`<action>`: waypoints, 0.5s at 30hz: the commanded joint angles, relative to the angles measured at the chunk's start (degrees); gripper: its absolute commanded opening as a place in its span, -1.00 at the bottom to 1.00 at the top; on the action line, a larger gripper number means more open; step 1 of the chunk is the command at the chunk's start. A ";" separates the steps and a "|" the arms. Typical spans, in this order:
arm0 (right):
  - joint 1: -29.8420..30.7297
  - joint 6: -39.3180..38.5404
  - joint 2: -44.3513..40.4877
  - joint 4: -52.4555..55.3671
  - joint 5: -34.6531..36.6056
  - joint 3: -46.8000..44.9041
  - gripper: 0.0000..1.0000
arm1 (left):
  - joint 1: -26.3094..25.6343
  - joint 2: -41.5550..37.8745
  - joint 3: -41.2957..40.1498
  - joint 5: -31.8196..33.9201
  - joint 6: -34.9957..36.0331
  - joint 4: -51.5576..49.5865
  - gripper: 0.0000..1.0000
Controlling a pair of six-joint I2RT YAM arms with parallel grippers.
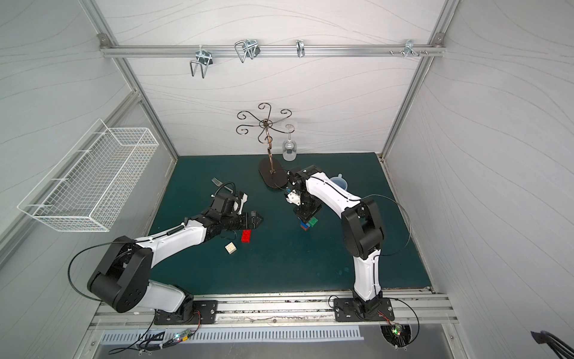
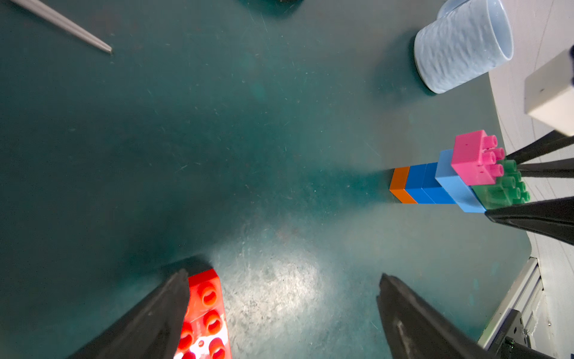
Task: Assemble a spoon with lego
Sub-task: Assemble the lego brick with the lego brick.
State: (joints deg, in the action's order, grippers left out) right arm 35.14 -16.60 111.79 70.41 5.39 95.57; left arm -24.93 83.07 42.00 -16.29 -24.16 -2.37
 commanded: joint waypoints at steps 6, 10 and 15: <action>-1.01 1.02 -2.11 -0.14 -1.51 1.15 0.23 | -0.21 -1.59 0.72 1.18 0.91 -0.55 0.99; -2.13 1.31 -4.20 -0.32 -2.13 1.31 0.26 | -0.19 -2.03 0.17 1.48 0.99 -0.80 0.99; -4.09 1.77 -6.34 -0.50 -3.16 2.57 0.28 | -0.21 -2.04 0.37 1.70 1.22 -1.21 0.99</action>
State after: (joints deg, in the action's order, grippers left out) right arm 32.27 -15.86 108.47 69.54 3.81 95.94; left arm -24.93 82.15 41.98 -15.27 -23.99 -4.10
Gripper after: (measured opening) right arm 0.638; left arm 0.995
